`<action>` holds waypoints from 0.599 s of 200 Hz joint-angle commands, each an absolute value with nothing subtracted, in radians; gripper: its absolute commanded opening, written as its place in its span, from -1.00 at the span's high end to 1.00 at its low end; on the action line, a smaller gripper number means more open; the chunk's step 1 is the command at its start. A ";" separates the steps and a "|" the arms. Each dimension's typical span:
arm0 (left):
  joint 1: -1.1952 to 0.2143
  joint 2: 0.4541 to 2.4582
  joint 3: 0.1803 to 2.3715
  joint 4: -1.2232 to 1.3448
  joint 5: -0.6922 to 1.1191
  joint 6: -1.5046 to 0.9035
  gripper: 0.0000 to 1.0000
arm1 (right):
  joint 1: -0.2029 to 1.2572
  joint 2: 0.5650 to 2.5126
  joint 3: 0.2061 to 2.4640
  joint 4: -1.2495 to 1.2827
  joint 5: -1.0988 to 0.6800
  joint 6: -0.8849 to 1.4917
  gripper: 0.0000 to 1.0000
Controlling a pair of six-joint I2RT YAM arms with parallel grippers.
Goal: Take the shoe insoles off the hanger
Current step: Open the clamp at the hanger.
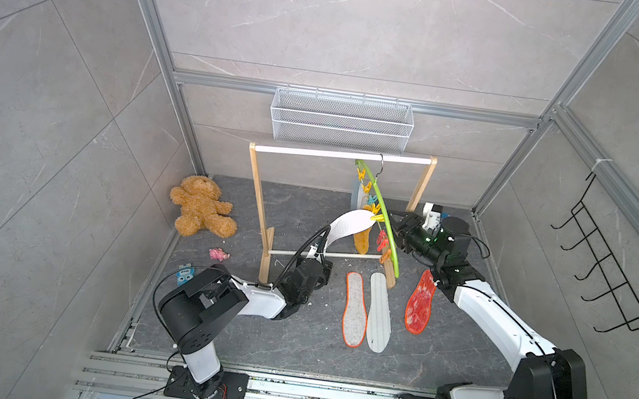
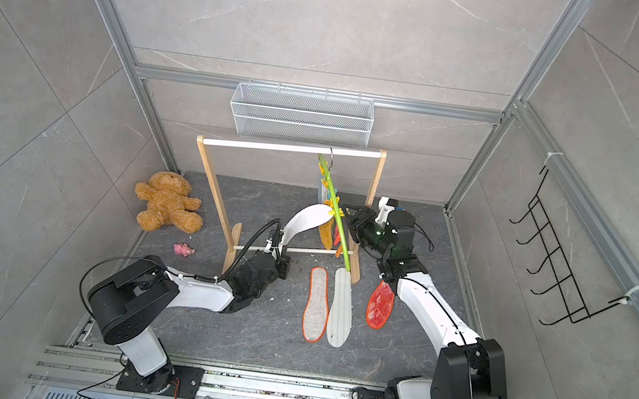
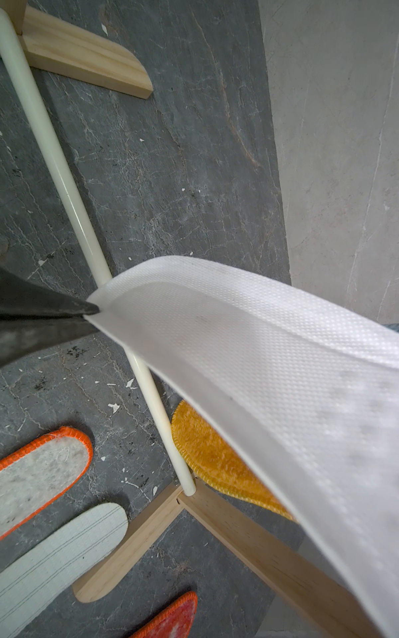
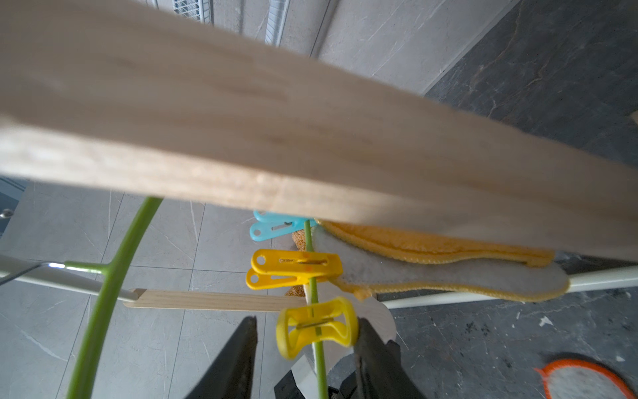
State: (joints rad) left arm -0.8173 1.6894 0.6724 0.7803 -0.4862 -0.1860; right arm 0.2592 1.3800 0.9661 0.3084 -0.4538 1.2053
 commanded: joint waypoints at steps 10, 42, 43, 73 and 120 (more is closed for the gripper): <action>-0.814 1.652 0.678 0.798 -0.476 -0.187 1.00 | 0.265 1.400 0.995 0.359 -0.461 1.217 0.12; -0.814 1.652 0.675 0.798 -0.477 -0.190 1.00 | 0.269 1.402 0.997 0.365 -0.462 1.223 0.22; -0.814 1.652 0.675 0.798 -0.477 -0.190 1.00 | 0.269 1.402 0.996 0.365 -0.462 1.223 0.22; -0.813 1.652 0.673 0.798 -0.477 -0.192 1.00 | 0.272 1.404 1.000 0.365 -0.464 1.223 0.31; -0.813 1.646 0.668 0.798 -0.476 -0.195 1.00 | 0.274 1.408 1.003 0.366 -0.469 1.225 0.43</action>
